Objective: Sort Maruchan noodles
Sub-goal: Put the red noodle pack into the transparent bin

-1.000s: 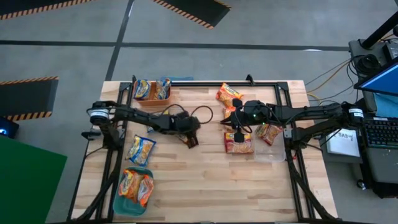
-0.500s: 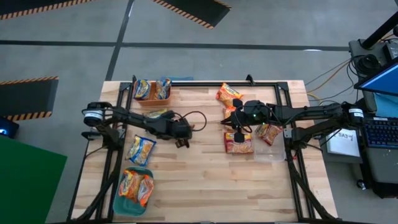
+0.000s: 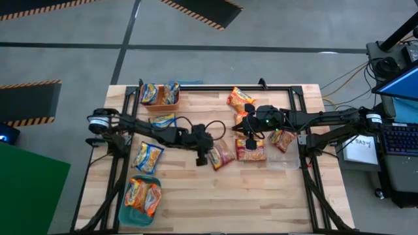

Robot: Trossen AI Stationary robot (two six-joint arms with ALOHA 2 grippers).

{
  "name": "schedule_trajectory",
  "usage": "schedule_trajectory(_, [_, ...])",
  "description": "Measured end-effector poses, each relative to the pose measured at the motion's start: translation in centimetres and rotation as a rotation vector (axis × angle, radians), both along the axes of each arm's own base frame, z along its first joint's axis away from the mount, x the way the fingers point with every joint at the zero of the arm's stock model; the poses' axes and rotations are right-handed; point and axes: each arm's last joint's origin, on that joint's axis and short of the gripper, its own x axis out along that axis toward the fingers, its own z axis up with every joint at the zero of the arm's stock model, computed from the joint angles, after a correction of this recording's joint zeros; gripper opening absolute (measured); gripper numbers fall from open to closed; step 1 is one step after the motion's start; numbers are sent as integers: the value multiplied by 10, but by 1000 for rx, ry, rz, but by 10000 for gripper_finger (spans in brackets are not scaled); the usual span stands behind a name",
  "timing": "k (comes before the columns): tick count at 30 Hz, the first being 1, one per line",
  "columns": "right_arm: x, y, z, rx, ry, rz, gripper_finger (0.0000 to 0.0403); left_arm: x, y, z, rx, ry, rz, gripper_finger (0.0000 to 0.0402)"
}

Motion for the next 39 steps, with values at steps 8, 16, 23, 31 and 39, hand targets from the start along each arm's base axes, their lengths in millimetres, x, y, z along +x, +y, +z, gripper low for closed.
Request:
schedule_trajectory(8, [0, 0, 0, 139, -7, -76, 18, -13, 2, 8, 112, 104, -117, 38])
schedule_trajectory(16, [-1, -2, -1, 309, -28, -239, 18, -13, 12, 33, 165, -40, -120, 38])
schedule_trajectory(23, [4, -5, 15, 431, -131, -347, 18, -8, 4, 24, 71, -62, -262, 38])
schedule_trajectory(31, [7, -4, 30, 546, -185, -386, 18, -14, 5, 17, 68, 24, -266, 38])
schedule_trajectory(39, [8, -4, 43, 582, -202, -390, 18, -9, 5, 9, 95, 35, -297, 38])
